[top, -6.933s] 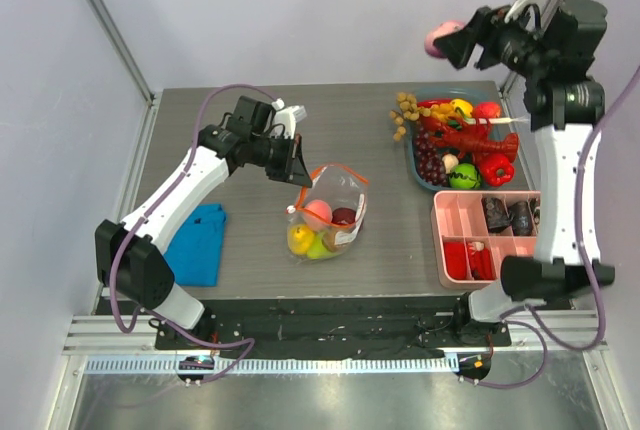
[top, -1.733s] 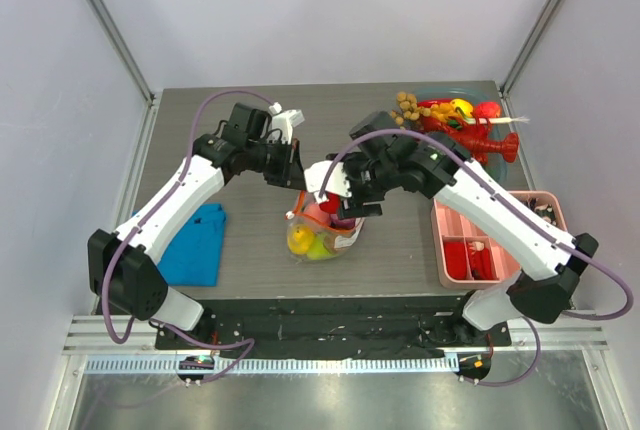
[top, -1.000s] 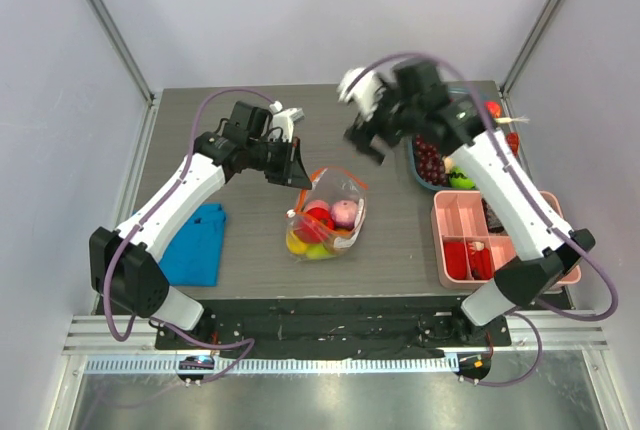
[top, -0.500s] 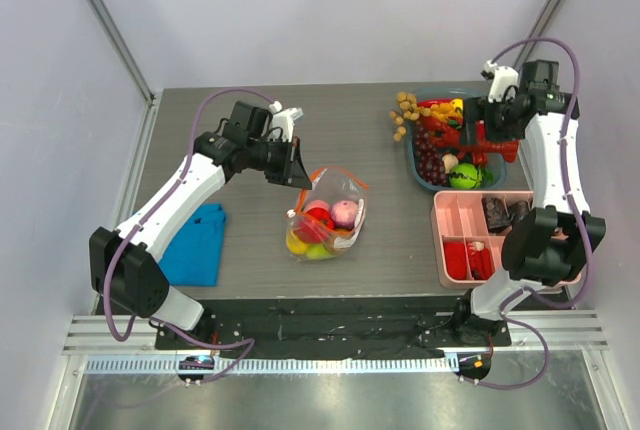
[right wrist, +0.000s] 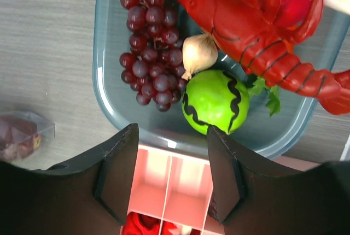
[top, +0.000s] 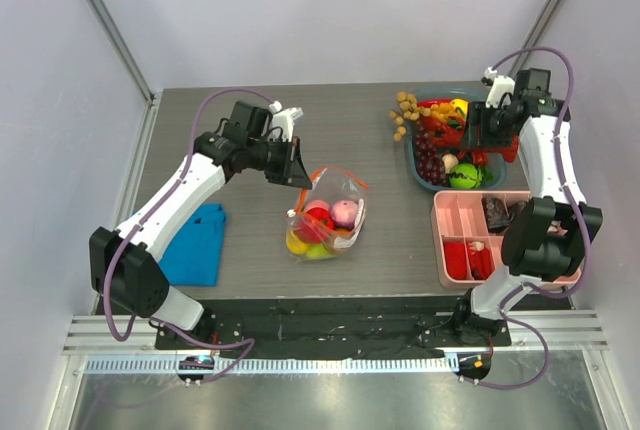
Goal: Place the food in the zip-top bag and seal the zipper
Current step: Pick up the fake fruit from the bin.
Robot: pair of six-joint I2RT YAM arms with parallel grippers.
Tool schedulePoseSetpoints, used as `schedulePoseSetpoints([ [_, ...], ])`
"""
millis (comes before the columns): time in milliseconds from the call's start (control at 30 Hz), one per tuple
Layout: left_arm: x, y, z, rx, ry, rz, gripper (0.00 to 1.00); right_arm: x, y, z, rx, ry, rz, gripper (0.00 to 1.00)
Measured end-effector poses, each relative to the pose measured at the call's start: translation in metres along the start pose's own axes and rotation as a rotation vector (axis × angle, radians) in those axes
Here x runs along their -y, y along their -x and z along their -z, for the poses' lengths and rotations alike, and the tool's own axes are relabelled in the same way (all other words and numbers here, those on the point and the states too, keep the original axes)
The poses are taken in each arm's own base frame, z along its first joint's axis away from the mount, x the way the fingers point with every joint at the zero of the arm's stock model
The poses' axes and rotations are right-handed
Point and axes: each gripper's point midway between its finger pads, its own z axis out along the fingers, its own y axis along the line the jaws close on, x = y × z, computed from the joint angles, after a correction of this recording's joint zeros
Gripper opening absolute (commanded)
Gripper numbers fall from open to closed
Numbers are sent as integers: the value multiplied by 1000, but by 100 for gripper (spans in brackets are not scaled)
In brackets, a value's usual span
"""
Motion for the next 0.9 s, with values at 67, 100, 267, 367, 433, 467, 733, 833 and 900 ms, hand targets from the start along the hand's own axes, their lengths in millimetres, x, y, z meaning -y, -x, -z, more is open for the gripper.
schedulePoseSetpoints([
  [67,0,0,0,0,0,0,0,1,3,-4,11,-10,-9,58],
  [100,0,0,0,0,0,1,0,3,5,-6,18,-22,-15,58],
  [267,-1,0,-1,-2,1,2,0,20,53,-12,89,-77,-13,61],
  [367,-2,-1,-3,-9,3,6,0,37,102,-10,189,-130,9,65],
  [433,-3,-1,-4,-11,4,8,0,50,131,-7,257,-160,13,69],
  [467,-3,-1,-4,-11,4,8,0,55,138,-5,274,-170,10,73],
  [733,-3,0,-4,-8,3,7,0,111,153,-33,287,-259,-72,87],
  [833,-3,0,-4,-7,3,7,0,124,139,-58,239,-278,-102,88],
  [900,-3,0,-4,-7,4,7,0,128,127,-74,206,-283,-117,88],
])
